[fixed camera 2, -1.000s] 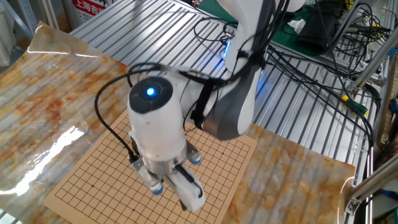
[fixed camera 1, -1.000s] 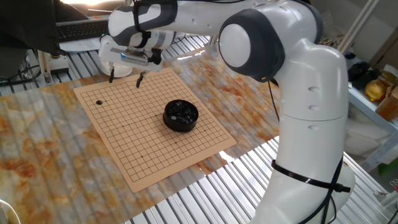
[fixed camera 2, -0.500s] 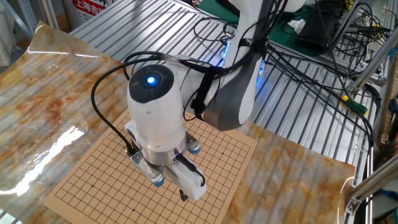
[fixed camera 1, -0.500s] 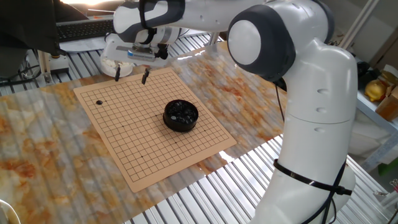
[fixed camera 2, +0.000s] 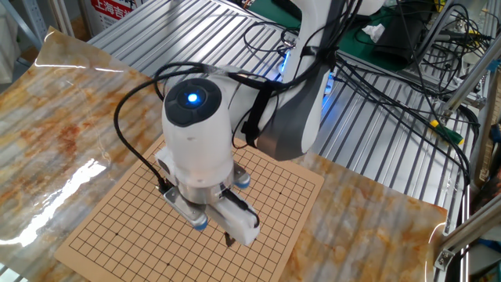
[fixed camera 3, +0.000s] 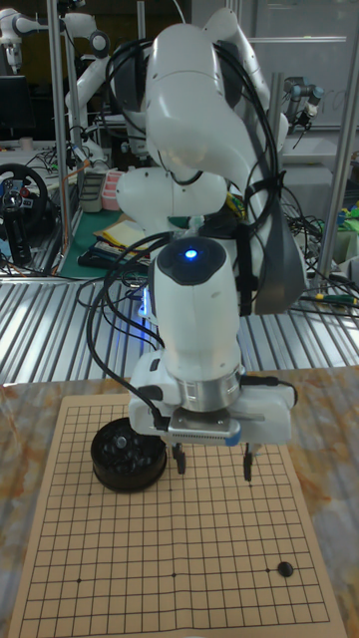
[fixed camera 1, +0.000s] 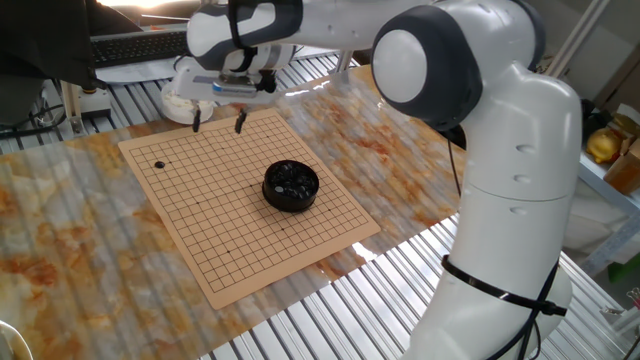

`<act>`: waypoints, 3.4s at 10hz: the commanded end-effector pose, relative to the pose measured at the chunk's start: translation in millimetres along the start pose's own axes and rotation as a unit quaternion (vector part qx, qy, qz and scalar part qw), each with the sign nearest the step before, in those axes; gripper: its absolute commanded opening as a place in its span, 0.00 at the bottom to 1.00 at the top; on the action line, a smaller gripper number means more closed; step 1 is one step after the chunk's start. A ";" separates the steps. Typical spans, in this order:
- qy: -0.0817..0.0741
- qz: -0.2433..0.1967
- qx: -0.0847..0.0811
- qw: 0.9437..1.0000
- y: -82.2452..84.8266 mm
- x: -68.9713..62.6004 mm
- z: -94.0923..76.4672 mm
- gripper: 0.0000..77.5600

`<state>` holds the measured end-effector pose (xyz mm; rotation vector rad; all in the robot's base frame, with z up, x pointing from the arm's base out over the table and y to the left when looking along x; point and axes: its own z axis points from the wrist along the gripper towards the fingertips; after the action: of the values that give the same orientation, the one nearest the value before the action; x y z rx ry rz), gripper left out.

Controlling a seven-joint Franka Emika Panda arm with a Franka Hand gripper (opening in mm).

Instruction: Play the first move as black on the 3-4 point in the upper right corner of the Go board

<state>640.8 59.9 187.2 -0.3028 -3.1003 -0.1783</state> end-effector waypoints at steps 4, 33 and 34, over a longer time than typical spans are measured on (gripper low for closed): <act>-0.008 -0.027 0.026 0.999 -10.9 12.4 -6.5 1.00; -0.007 -0.075 0.060 0.995 -37.2 21.0 -15.0 0.02; -0.007 -0.075 0.060 0.995 -37.2 21.0 -15.0 0.02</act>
<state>612.5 26.2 197.1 -0.0615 -3.1289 0.0075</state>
